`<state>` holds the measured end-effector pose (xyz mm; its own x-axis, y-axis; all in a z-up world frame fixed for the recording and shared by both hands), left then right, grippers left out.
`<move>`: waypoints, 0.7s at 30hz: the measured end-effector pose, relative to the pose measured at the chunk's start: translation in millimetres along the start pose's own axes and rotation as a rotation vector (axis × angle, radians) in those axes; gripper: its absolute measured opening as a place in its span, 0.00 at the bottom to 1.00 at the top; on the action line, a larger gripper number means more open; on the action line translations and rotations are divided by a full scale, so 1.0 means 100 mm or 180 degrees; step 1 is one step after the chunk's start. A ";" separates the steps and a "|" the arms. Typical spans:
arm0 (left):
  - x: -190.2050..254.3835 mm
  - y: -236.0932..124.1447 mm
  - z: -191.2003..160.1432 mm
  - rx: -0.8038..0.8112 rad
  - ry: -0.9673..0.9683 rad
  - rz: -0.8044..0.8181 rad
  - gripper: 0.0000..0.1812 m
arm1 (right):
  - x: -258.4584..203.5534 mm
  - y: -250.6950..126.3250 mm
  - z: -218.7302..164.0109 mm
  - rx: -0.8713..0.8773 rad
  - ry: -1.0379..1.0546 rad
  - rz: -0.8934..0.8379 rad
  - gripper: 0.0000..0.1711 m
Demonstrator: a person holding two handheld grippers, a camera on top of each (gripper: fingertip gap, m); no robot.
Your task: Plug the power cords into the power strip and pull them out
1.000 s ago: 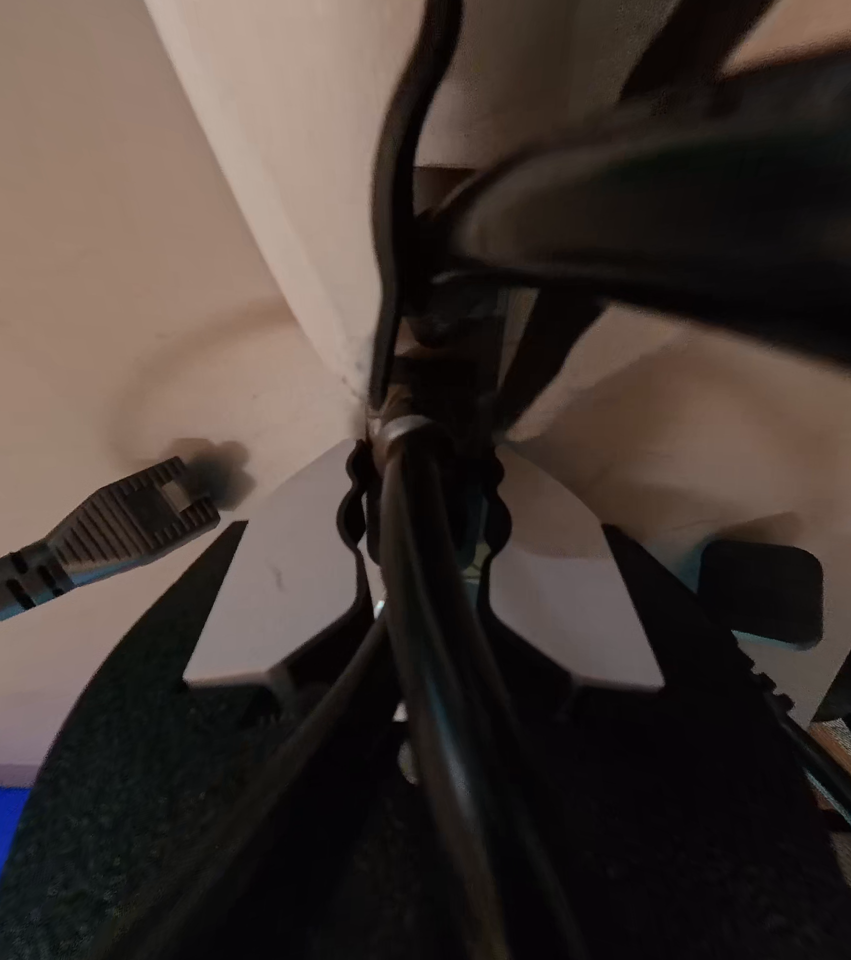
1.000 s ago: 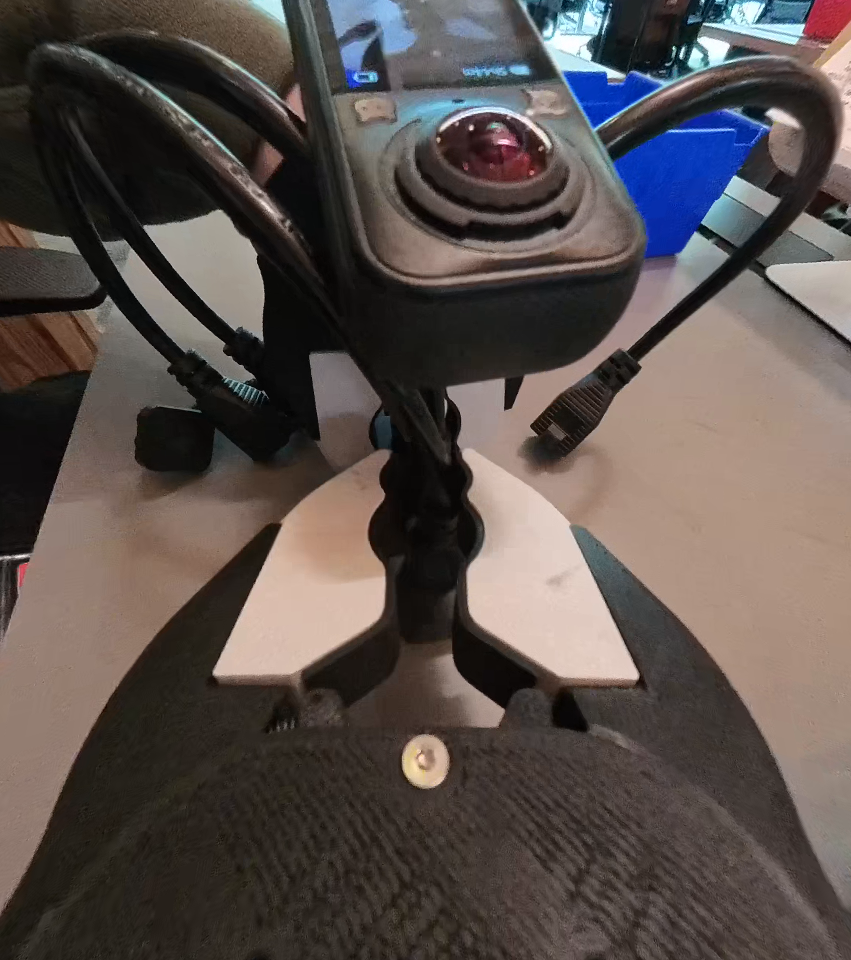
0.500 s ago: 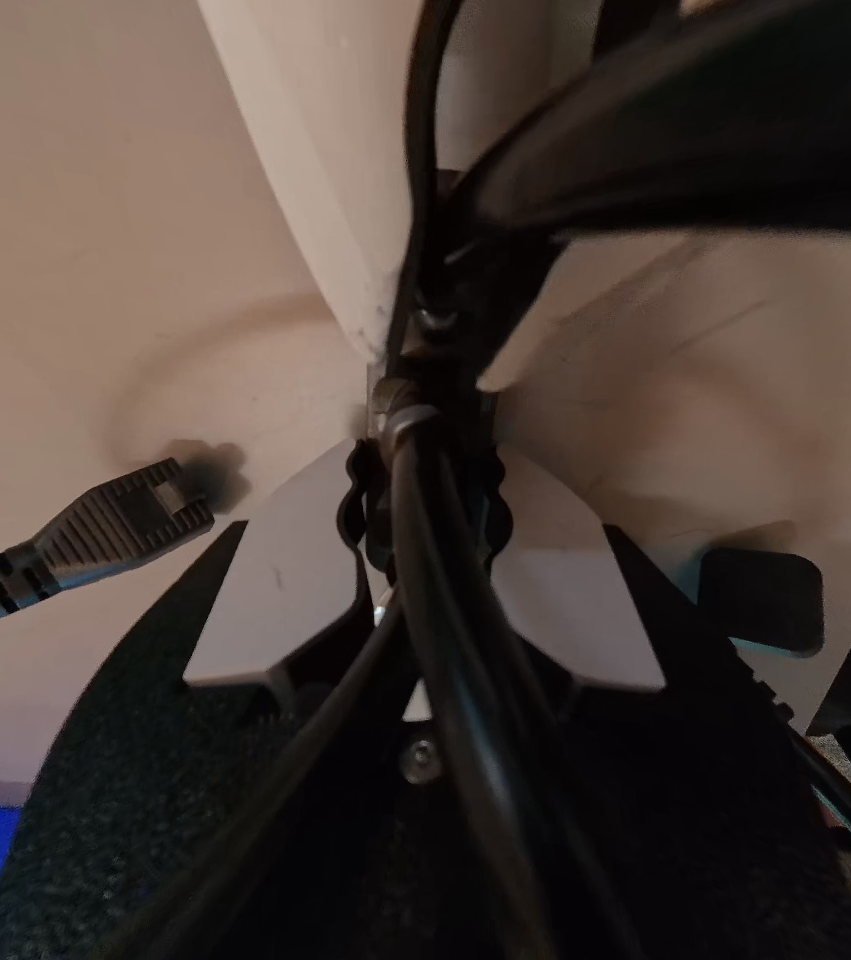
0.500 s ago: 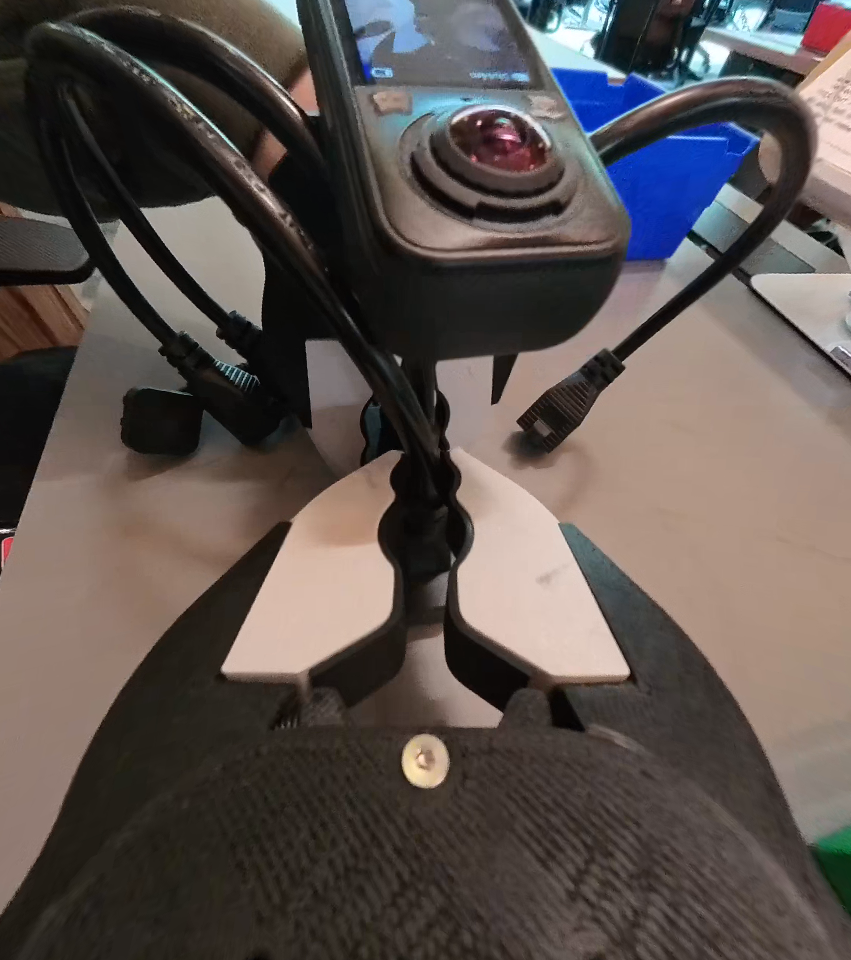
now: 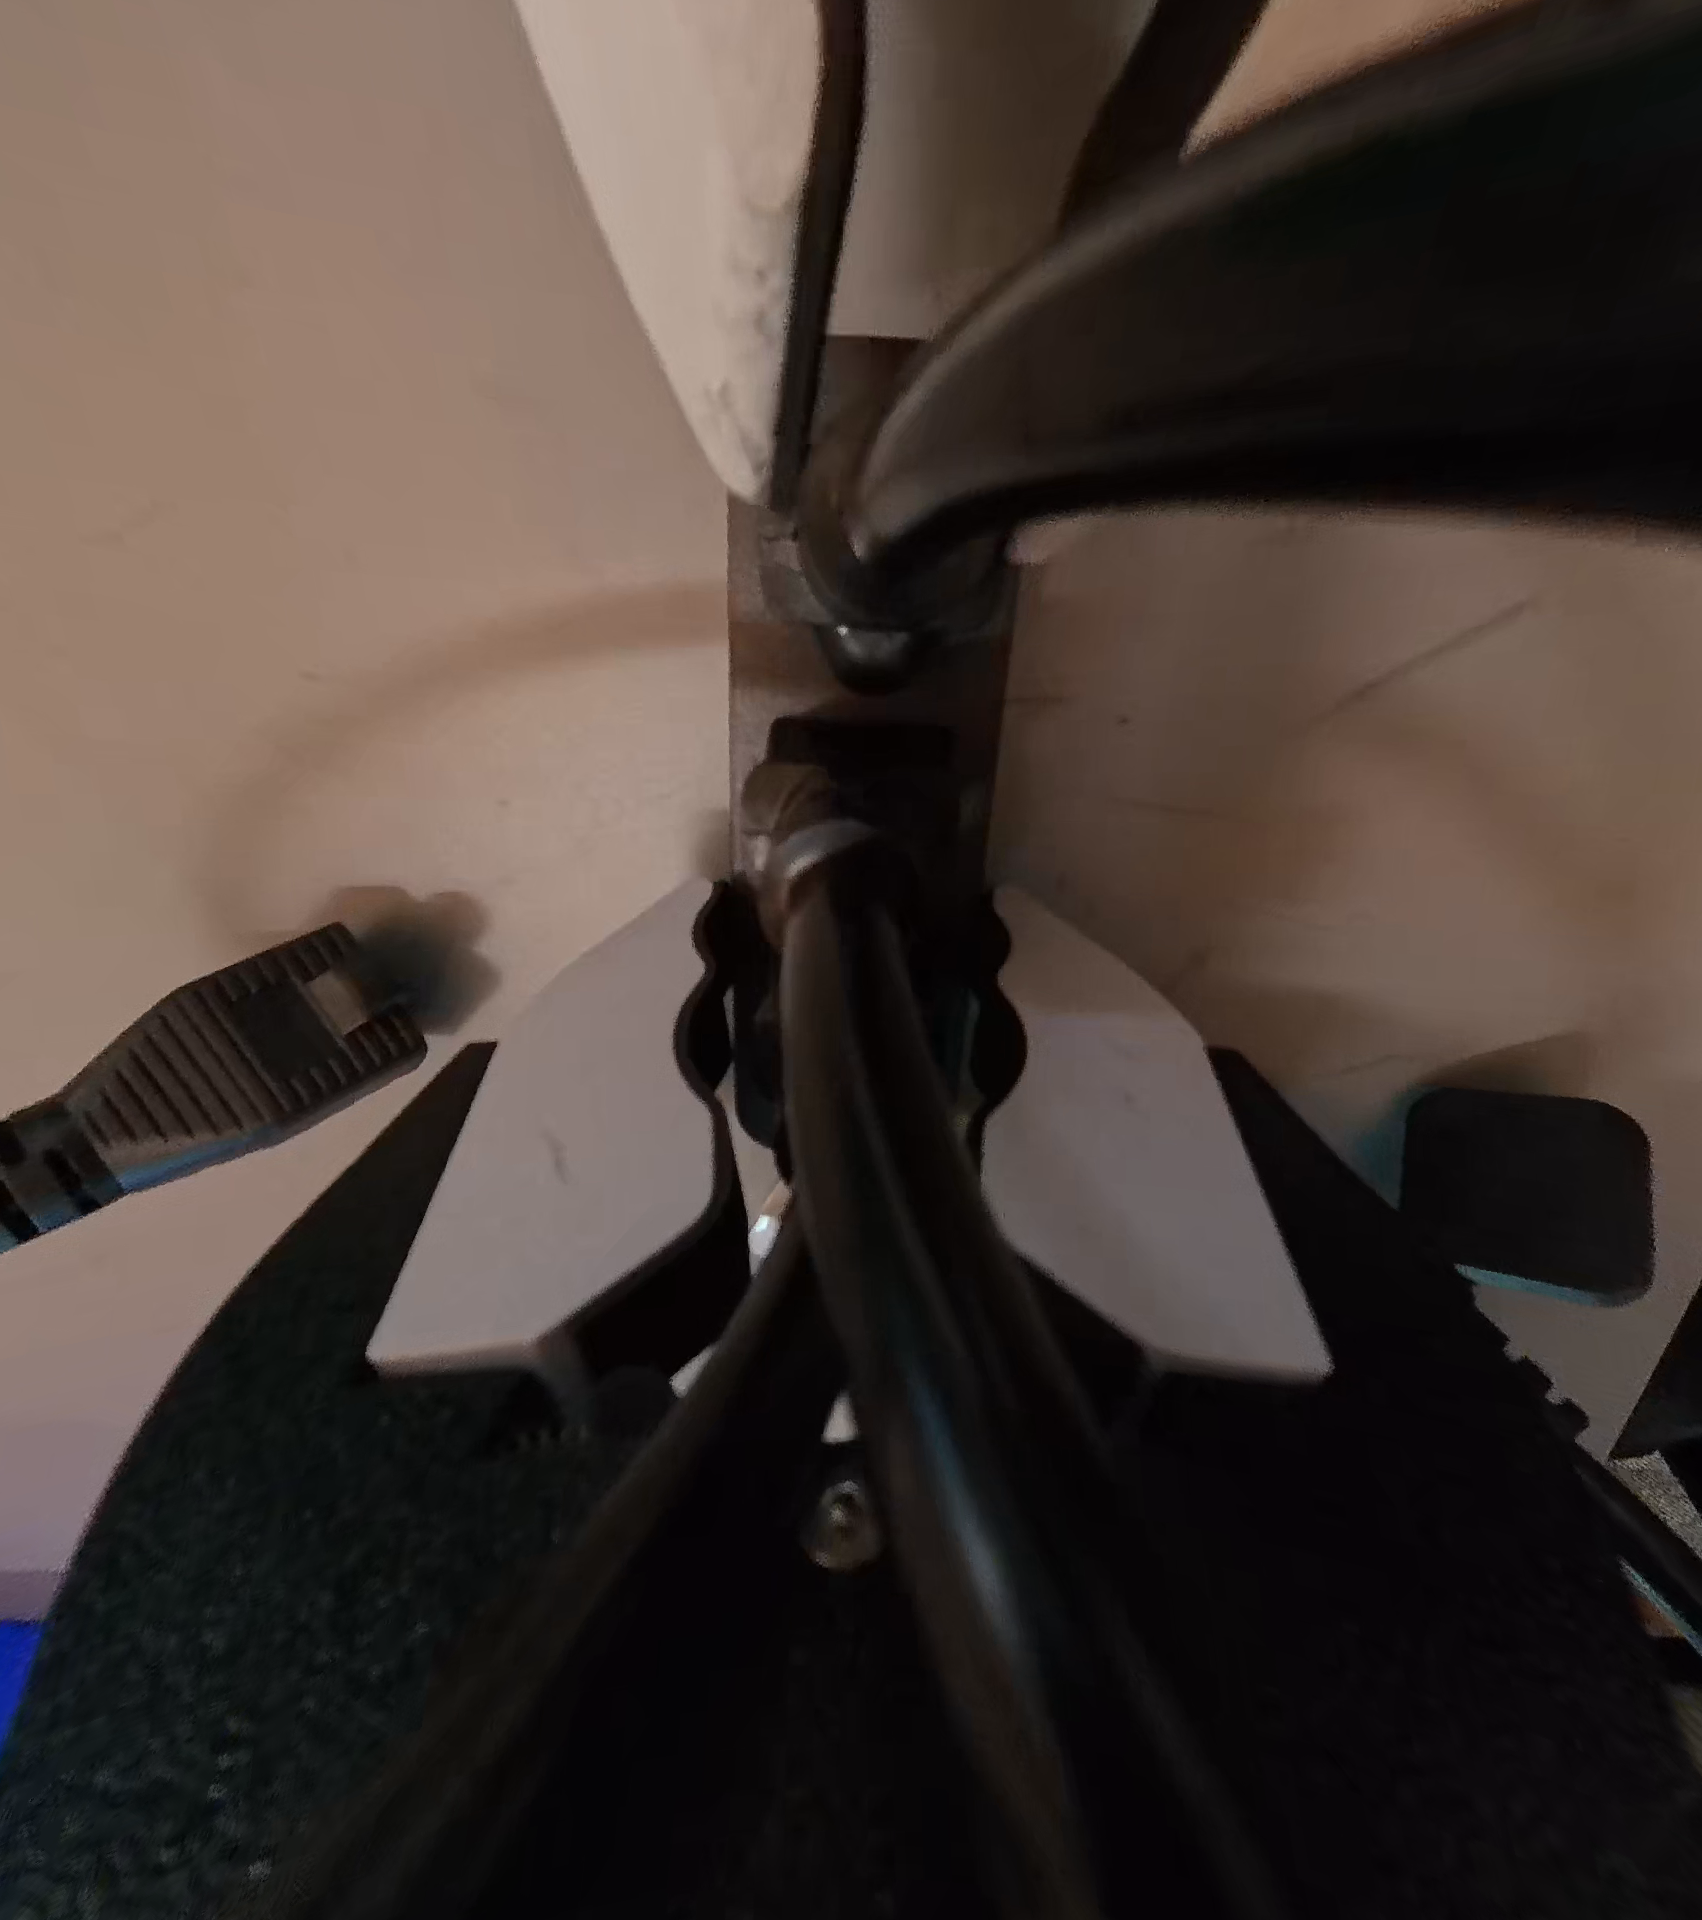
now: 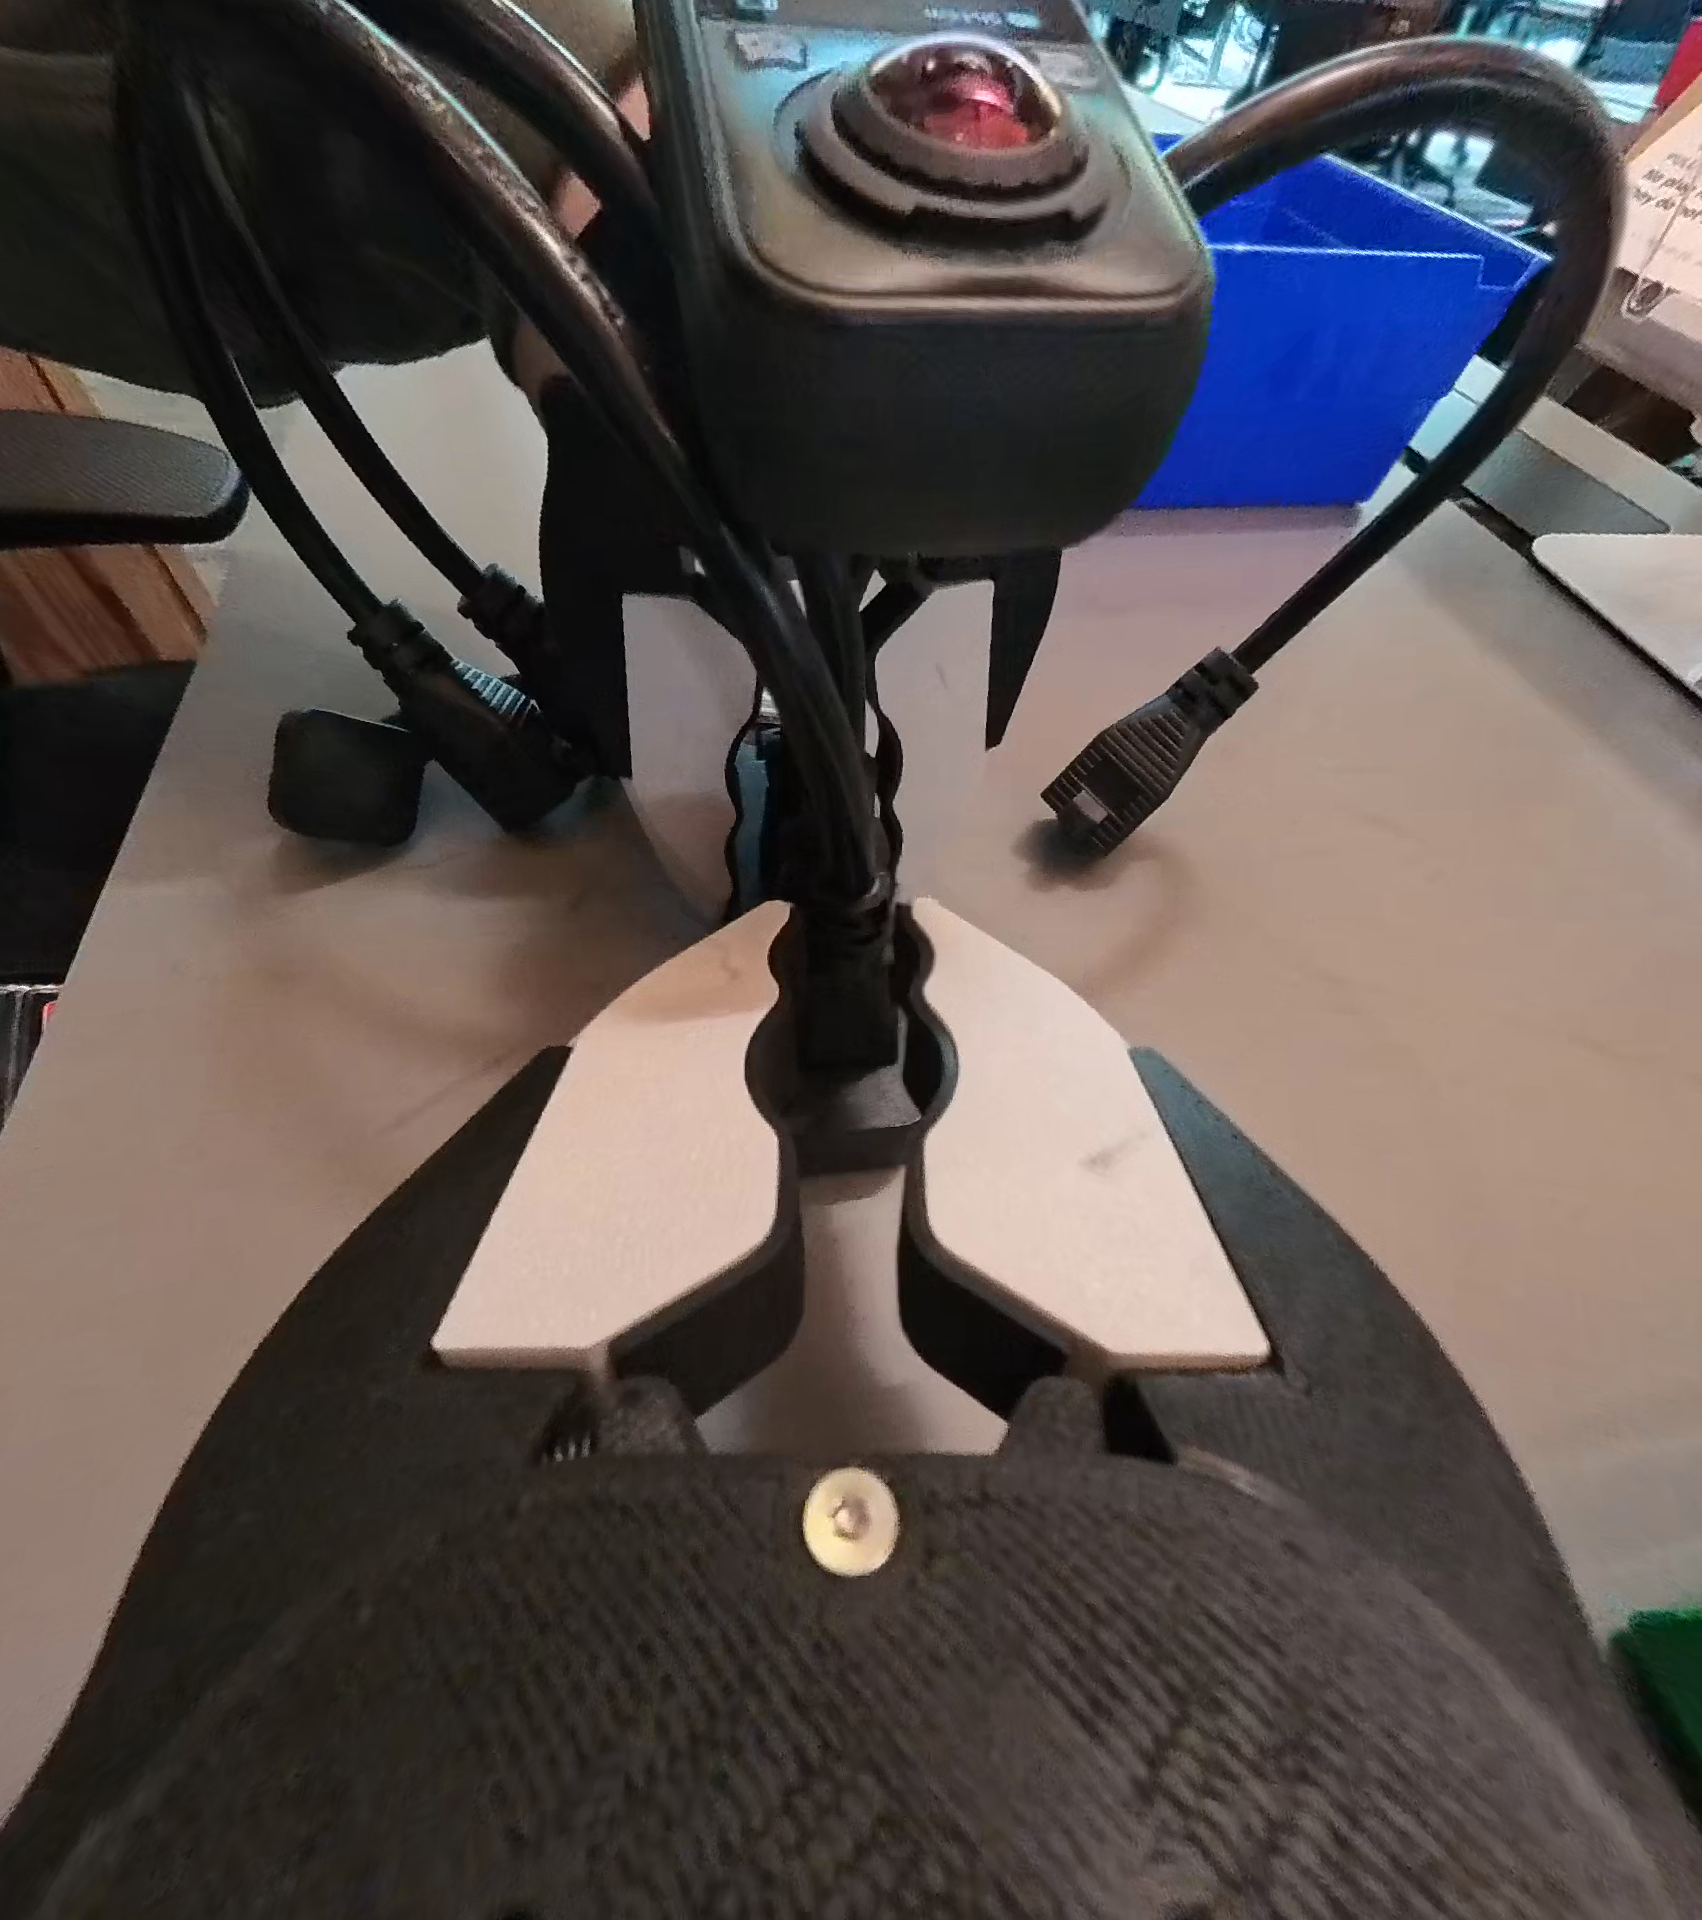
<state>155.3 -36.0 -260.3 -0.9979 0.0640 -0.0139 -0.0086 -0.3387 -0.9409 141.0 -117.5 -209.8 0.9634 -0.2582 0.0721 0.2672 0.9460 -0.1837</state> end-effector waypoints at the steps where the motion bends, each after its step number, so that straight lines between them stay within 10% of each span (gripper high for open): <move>1: 0.00 0.00 0.00 -0.0011 0.0002 0.0000 0.24 | 0.02 0.01 0.00 0.0001 -0.0013 -0.0057 0.12; 21: 0.00 0.02 0.02 -0.0002 -0.0036 0.0089 0.24 | 0.00 0.05 -0.01 -0.0308 -0.0153 -0.0095 0.09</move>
<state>155.7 -38.5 -261.2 -0.9984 0.0438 -0.0364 0.0193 -0.3395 -0.9404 142.7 -112.8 -211.2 0.9536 -0.2739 0.1253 0.2986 0.9140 -0.2745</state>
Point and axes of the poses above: each gripper's, where its closed fingertips meet, y out along the fingers, z out of its top, x = y × z across the jaws, the point moved 3 cm from there along -y, back along the fingers, and after that the axes turned 10 degrees about x, right-handed, at the moved point
